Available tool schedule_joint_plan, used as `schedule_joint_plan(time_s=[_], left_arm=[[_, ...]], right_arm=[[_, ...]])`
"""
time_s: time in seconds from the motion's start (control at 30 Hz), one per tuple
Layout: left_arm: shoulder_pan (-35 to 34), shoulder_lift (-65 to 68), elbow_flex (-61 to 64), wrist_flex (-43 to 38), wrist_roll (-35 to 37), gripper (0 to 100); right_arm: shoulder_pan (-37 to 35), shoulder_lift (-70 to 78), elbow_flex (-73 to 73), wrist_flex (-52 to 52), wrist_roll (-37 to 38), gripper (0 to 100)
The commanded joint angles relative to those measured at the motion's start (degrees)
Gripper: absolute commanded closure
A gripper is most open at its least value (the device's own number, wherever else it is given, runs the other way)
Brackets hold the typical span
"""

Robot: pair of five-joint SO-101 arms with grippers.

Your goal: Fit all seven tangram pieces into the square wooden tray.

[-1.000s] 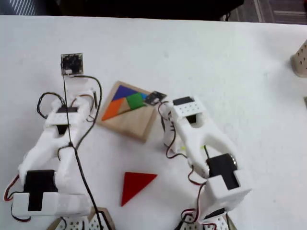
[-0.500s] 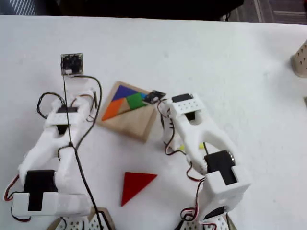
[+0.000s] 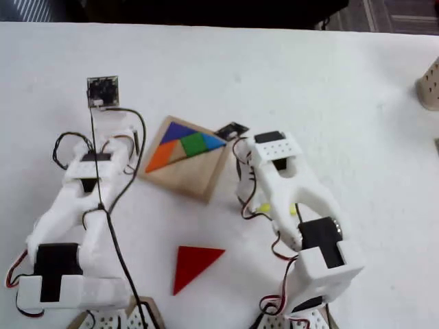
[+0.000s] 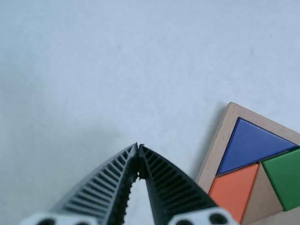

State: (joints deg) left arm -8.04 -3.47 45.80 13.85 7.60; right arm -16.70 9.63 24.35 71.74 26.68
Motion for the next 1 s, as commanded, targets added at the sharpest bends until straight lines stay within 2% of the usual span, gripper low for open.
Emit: schedule_joint_plan(time_s=[0.0,0.27,0.53,0.97], left_arm=[[-0.2,-0.1,-3.3,0.2,-0.4,97],[-0.2,-0.1,-3.3,0.2,-0.4,97],[-0.2,-0.1,-2.8,-1.7,-0.4,97],[-0.3,-0.1,-2.8,-1.8,-0.4,97]], right_arm=[[0.0,-3.2,-1.3,0.6,-0.4,81.8],[0.0,-3.4,-1.6,0.7,-0.5,81.8],[0.0,-3.5,-7.9,7.8,-0.8,81.8],[1.1,-2.8,-8.0,7.3,-0.4,81.8]])
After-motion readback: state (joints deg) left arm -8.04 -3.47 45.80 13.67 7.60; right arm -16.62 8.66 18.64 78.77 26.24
